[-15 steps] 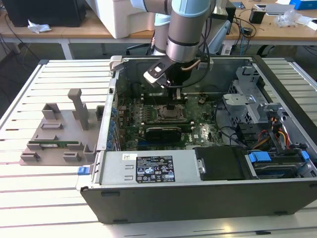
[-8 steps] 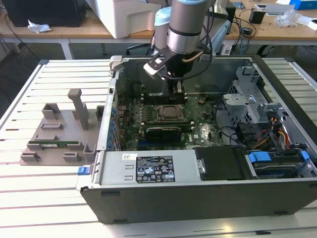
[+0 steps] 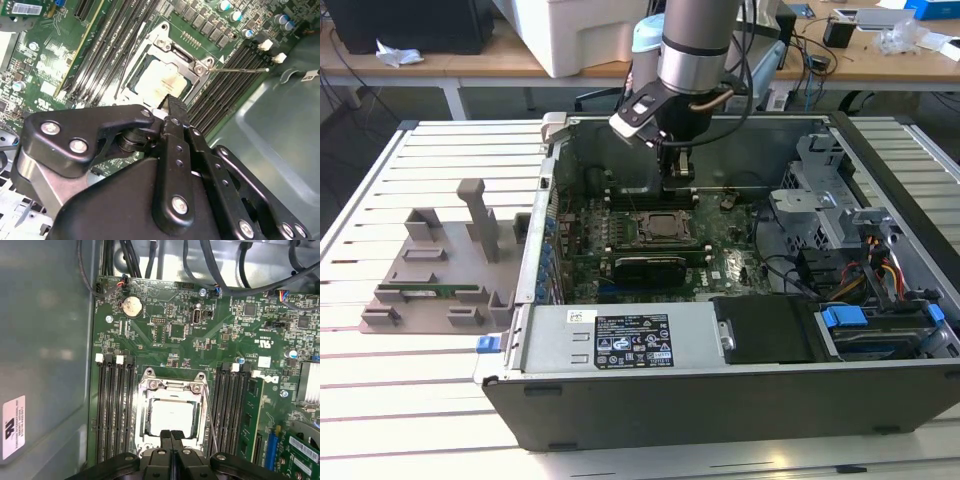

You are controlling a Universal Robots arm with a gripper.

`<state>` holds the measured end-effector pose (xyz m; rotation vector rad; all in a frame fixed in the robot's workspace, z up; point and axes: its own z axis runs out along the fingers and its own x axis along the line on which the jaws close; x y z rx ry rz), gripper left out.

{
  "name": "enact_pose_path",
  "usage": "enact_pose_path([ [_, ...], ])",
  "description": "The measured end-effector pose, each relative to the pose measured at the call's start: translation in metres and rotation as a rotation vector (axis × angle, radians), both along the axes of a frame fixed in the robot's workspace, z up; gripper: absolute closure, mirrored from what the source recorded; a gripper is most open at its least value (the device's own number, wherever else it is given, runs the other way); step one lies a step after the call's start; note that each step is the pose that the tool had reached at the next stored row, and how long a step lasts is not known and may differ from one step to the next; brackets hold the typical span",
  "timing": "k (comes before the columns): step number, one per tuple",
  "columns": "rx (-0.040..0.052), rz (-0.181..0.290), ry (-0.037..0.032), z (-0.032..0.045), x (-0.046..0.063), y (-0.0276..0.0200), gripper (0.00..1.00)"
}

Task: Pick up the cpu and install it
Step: 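Close the cpu cover, then install the first cpu locking lever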

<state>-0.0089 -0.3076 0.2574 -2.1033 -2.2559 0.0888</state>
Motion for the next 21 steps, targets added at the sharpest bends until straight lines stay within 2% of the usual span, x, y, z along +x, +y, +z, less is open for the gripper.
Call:
enact_pose_path([
  [14,0.0001,0.000,0.0000,0.0006,0.0000,0.0000,0.89],
  [15,0.0000,0.009,0.0001,0.0006,0.0000,-0.0001,0.89],
  [18,0.0001,0.074,0.0001,0.0006,0.0000,0.0000,0.89],
  [19,0.0001,0.118,0.0001,0.0006,0.0000,0.0000,0.89],
  [21,0.0001,0.164,0.0000,0.0006,0.0000,0.0000,0.89],
])
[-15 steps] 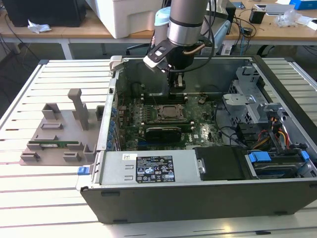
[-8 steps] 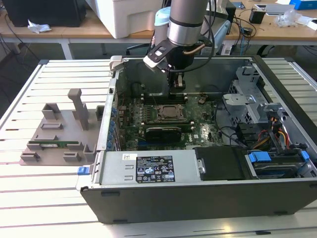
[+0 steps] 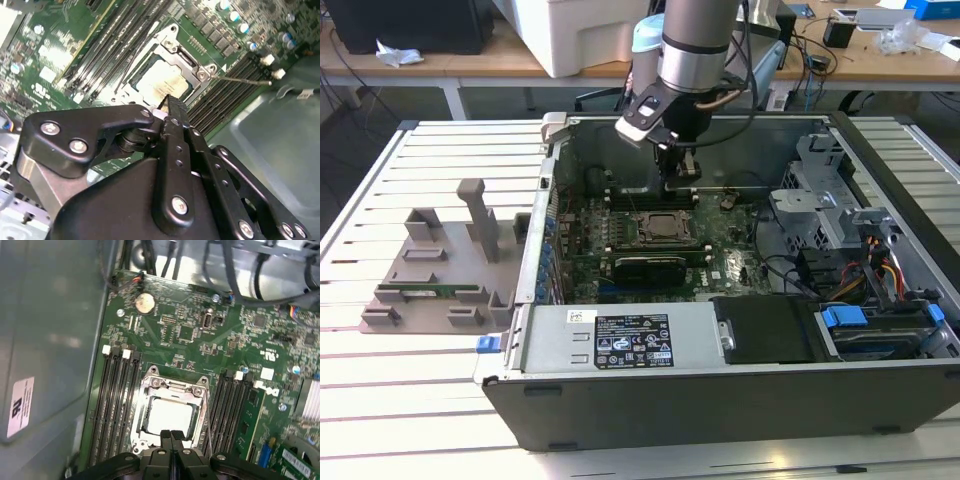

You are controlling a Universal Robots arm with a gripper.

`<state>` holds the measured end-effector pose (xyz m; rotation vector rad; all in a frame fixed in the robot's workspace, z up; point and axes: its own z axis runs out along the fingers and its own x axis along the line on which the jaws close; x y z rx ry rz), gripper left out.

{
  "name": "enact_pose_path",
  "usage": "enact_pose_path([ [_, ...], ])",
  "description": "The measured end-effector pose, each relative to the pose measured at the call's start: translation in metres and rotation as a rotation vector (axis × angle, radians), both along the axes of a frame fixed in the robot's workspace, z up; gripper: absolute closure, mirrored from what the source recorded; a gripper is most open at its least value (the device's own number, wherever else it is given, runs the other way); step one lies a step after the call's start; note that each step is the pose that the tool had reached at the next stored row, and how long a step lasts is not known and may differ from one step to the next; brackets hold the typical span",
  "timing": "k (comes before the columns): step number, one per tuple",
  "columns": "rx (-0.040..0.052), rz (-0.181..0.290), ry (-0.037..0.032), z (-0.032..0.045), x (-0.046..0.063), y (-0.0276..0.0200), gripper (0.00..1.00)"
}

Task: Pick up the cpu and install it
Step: 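Install the first cpu locking lever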

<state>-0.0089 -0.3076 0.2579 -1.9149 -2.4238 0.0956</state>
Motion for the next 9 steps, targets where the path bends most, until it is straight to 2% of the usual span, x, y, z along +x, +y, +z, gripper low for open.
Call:
enact_pose_path([
  [8,-0.0001,0.231,0.0000,0.0000,0.0000,0.0000,0.89],
  [9,0.0000,0.297,0.0001,0.0000,0.0000,0.0000,0.89],
])
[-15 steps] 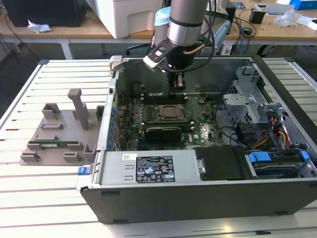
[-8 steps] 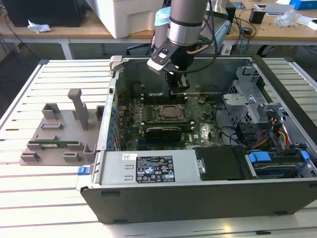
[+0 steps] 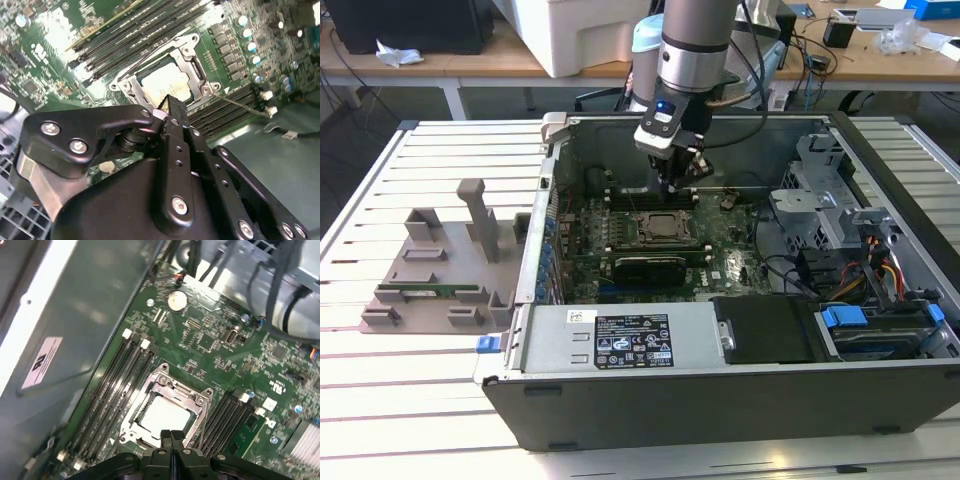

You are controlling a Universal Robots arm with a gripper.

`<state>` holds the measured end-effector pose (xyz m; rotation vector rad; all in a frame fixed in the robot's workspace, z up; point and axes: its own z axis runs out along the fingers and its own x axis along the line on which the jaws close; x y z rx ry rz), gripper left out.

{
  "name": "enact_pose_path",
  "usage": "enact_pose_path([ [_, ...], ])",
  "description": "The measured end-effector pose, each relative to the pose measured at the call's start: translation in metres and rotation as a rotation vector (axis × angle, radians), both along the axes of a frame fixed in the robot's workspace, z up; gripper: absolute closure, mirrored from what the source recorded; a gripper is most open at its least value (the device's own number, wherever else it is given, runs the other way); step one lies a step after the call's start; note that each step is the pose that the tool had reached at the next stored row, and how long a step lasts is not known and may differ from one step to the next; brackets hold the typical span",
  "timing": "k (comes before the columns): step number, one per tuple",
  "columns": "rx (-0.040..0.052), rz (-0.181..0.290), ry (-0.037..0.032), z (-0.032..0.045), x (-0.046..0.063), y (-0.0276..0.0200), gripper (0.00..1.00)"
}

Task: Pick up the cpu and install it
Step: 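Install the first cpu locking lever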

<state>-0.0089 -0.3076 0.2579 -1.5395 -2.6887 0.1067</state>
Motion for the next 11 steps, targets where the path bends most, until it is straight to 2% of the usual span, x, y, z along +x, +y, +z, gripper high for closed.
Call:
enact_pose_path([
  [2,0.0000,0.068,0.0000,0.0000,0.0000,0.0000,0.89],
  [11,0.0000,0.269,0.0000,0.0000,0.0000,0.0000,0.89],
])
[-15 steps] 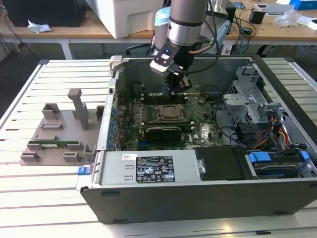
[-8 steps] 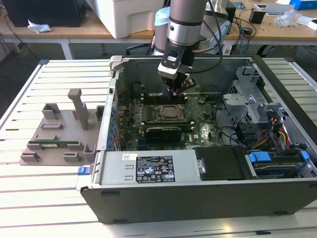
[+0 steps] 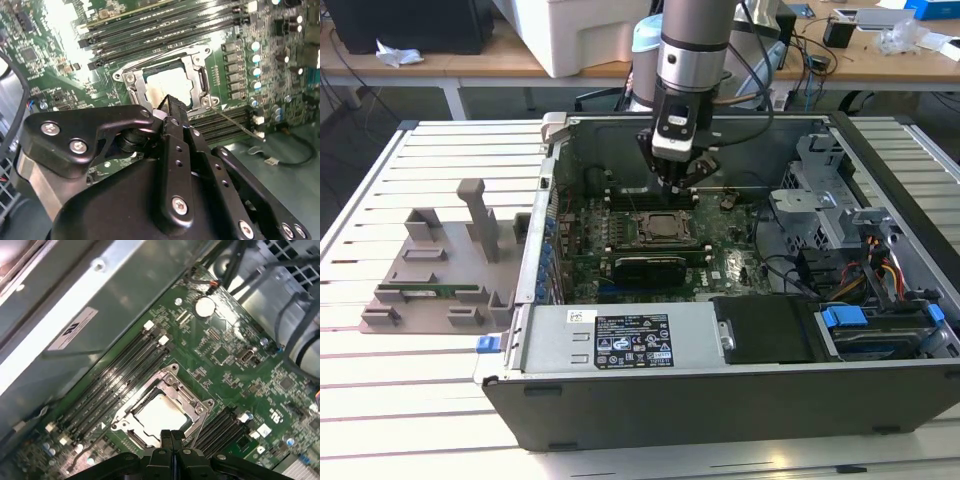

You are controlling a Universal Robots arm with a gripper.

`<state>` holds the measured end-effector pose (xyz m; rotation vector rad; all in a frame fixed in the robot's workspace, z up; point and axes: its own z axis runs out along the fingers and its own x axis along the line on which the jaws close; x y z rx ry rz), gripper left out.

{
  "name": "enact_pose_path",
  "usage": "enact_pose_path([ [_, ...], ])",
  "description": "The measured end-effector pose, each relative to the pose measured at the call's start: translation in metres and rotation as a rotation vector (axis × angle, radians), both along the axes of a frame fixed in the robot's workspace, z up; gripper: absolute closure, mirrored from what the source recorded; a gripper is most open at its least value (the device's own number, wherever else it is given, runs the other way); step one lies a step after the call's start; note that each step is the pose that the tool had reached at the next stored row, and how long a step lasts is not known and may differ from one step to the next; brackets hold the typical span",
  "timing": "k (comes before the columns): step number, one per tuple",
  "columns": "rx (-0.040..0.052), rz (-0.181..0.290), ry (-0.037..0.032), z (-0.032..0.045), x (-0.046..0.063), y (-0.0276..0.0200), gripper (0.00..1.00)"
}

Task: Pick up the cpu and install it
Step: 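Install the first cpu locking lever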

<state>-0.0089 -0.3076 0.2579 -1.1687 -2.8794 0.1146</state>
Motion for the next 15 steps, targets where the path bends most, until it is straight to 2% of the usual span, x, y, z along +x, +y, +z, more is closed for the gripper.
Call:
enact_pose_path([
  [7,0.0000,0.123,0.0000,0.0000,0.0000,0.0000,0.89],
  [15,0.0000,0.228,0.0000,0.0000,0.0000,0.0000,0.89],
])
